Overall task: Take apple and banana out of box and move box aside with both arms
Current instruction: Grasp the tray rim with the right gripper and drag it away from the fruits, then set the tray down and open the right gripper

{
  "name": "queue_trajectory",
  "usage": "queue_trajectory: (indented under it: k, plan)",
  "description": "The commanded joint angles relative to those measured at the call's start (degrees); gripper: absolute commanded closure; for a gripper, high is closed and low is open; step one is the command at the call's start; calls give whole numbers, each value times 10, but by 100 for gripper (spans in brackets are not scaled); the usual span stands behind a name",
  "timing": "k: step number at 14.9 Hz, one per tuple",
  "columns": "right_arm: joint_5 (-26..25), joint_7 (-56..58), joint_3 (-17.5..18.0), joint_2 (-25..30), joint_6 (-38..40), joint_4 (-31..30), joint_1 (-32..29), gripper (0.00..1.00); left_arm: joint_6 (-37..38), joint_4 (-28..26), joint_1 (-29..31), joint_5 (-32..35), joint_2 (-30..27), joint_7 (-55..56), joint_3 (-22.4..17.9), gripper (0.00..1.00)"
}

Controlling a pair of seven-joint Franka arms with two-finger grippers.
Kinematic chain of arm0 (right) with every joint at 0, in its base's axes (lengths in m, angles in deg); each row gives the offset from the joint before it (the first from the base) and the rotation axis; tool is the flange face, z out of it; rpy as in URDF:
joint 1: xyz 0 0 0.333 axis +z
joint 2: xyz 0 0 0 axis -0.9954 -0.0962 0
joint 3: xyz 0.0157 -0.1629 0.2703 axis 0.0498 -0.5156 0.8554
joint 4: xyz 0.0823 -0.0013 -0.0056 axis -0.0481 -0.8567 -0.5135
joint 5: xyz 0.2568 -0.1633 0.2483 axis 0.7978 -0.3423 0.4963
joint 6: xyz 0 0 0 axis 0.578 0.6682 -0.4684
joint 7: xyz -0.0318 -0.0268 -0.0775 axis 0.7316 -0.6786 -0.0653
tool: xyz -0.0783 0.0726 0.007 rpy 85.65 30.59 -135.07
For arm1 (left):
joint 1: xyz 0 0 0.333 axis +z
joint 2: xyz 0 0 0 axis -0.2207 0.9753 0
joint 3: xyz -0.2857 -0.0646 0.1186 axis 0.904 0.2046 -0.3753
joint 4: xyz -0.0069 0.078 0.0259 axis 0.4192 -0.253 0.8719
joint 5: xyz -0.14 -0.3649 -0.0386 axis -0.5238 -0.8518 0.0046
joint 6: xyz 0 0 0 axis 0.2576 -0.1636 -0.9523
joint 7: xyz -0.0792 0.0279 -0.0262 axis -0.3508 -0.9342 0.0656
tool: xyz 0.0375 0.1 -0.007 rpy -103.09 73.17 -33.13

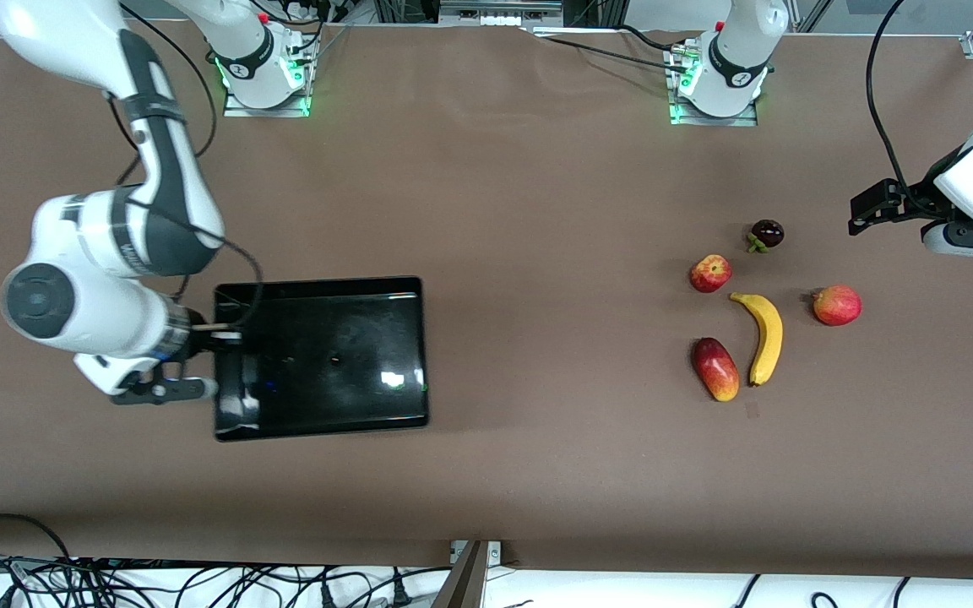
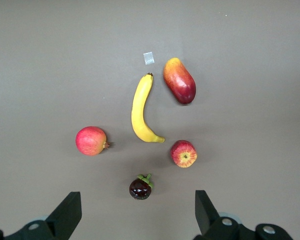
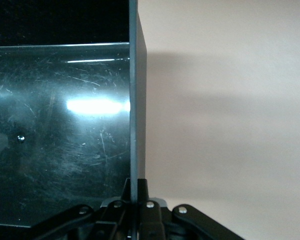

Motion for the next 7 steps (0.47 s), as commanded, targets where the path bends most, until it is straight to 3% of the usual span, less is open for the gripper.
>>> queue_trajectory:
  k: [1,7]
  plan:
    - [5,42,13,75,-48,-113,-36,100,-2,-11,-1,-12,-15,5,-3,0]
    - [20,108,-7,132,-209,-298,-70,100,13,-8,-5,-11,-15,12,2,0]
